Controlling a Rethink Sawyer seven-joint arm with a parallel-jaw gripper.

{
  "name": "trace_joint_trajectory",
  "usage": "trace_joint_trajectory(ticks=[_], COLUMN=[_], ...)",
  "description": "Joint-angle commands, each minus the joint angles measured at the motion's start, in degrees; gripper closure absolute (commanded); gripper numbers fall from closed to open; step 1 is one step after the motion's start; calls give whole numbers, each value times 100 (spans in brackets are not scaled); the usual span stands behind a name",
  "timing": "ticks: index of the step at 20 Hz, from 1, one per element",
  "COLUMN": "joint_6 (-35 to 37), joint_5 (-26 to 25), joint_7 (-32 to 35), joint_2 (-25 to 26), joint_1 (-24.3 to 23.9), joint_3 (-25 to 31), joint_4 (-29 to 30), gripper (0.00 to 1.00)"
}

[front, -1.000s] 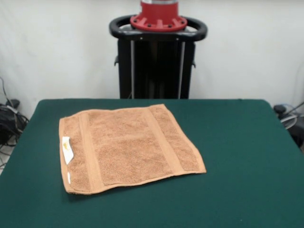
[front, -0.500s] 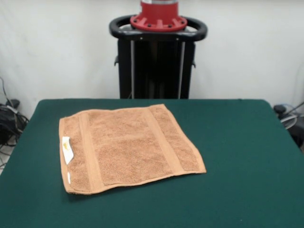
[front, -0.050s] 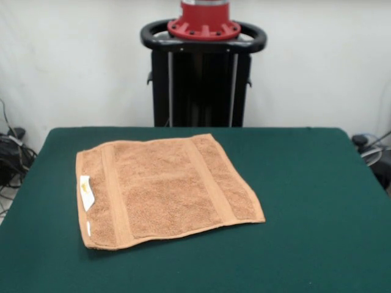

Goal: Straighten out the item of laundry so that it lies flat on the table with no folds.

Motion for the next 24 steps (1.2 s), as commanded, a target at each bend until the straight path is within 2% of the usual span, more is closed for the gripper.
trace_joint_trajectory(ticks=[1,3,6,10,13,21,24], joint_6=[-124,-191,24,707,873,1022,1060], joint_5=[-189,-250,-210,-129,-191,-271,-263], joint_7=[603,546,502,573,579,612,547], joint_2=[-127,39,-56,-383,-377,40,200], joint_1=[95,68,150,579,779,1347,1412], joint_3=[473,487,357,-276,-575,-1220,-1329], joint_4=[748,678,620,317,140,-606,-832], gripper=[100,100,100,100,100,100,100])
